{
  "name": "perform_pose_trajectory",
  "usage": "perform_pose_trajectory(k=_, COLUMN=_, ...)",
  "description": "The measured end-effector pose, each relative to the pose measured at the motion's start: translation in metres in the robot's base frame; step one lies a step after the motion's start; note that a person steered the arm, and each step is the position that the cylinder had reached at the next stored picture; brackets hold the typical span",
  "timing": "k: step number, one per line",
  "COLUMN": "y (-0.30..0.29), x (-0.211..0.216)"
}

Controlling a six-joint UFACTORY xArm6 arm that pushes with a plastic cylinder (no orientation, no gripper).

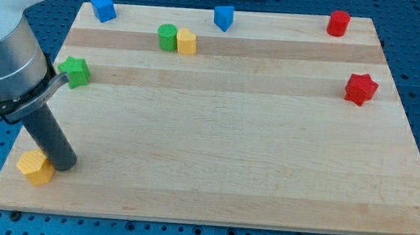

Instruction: Push the heart diagonally to the green star

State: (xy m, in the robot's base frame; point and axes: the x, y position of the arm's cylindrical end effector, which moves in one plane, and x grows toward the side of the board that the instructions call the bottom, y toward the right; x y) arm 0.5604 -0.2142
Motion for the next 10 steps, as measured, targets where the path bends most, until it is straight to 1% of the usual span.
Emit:
perform_pose_trajectory(k=1, y=0.02, x=-0.004)
perform_pose_trajectory(k=2, y=0.075, x=-0.027)
perform_pose_trajectory(k=3, y=0.101, x=-0.069)
perform_pose_trajectory(k=4, y=0.141, x=-0.11)
perform_pose_trajectory(k=5, y=0.194, x=-0.14)
perform_pose_trajectory(k=6, y=0.224, x=-0.191)
perform_pose_trajectory(k=7, y=0.238, x=-0.232)
perform_pose_trajectory(k=8, y=0.222, x=-0.262)
perform_pose_trajectory(k=9, y=0.213, x=-0.285)
perform_pose_trajectory(k=10, y=0.186, x=-0.293)
